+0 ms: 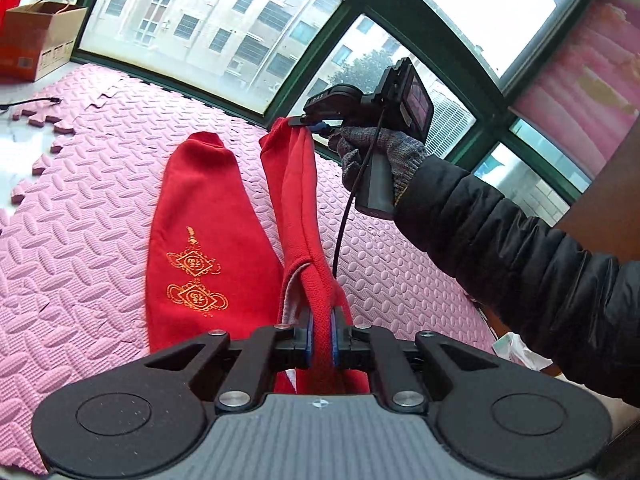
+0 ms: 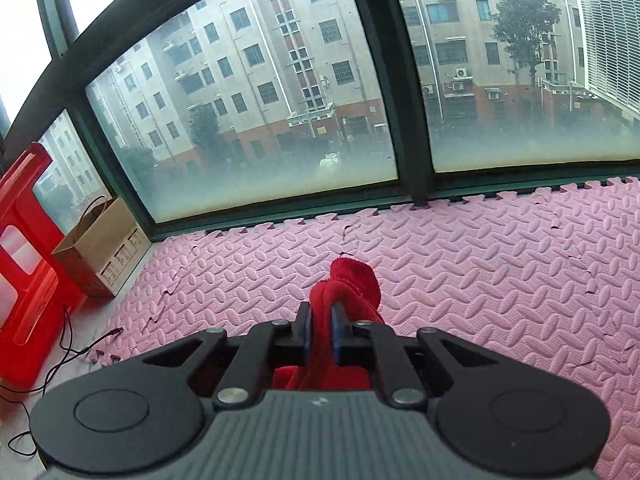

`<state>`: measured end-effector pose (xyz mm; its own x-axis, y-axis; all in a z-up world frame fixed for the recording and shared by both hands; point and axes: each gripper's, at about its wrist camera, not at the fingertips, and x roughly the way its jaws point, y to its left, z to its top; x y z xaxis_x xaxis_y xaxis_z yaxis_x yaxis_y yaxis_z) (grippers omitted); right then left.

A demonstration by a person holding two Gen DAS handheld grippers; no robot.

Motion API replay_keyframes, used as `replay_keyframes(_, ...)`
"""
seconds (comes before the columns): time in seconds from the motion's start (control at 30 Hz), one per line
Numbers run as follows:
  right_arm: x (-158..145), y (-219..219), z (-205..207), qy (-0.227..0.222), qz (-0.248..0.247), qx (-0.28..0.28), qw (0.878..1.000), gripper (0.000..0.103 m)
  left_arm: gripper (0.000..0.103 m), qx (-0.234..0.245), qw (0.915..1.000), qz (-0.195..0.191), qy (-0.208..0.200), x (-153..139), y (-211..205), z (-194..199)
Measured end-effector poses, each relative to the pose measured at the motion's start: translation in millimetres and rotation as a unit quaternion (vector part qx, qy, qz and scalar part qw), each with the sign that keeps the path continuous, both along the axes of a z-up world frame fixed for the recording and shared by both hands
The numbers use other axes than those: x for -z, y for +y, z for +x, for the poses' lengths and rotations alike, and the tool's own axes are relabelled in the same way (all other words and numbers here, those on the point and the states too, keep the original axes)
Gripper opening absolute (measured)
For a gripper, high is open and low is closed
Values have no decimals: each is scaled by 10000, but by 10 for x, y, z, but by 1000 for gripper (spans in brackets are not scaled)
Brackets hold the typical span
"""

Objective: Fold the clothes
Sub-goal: 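Lift the cuff with the right gripper and lay the leg onto the other leg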

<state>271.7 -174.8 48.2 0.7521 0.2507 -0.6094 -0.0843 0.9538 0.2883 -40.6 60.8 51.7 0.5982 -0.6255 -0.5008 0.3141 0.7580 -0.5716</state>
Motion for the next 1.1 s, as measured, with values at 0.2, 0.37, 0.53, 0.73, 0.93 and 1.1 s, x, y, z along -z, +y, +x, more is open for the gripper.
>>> replay_keyframes(0.2,164,724,-10,-14,-265,-533,9982,9,8,-265,9990,-221,274,135,206,-162)
replay_keyframes(0.37,332,1195,-74,91,-493,-883,9948,9,8,-408,9979,-355,361,177,309,-272)
replay_keyframes(0.53,521,1338,-44,488,-535,-1201,9901,12,8,-618,9959,-356,556,261,397,-255)
replay_keyframes(0.73,348,1165,-173,451,-597,-1477,9862,21,9,-750,9939,-418,688,333,525,-219)
replay_keyframes(0.93,155,844,-539,484,-1046,-1991,9732,41,10,-764,9924,-415,867,395,561,-165)
replay_keyframes(1.1,108,563,-1035,538,-1250,-2425,9606,53,13,-819,9908,-354,1013,422,609,-130)
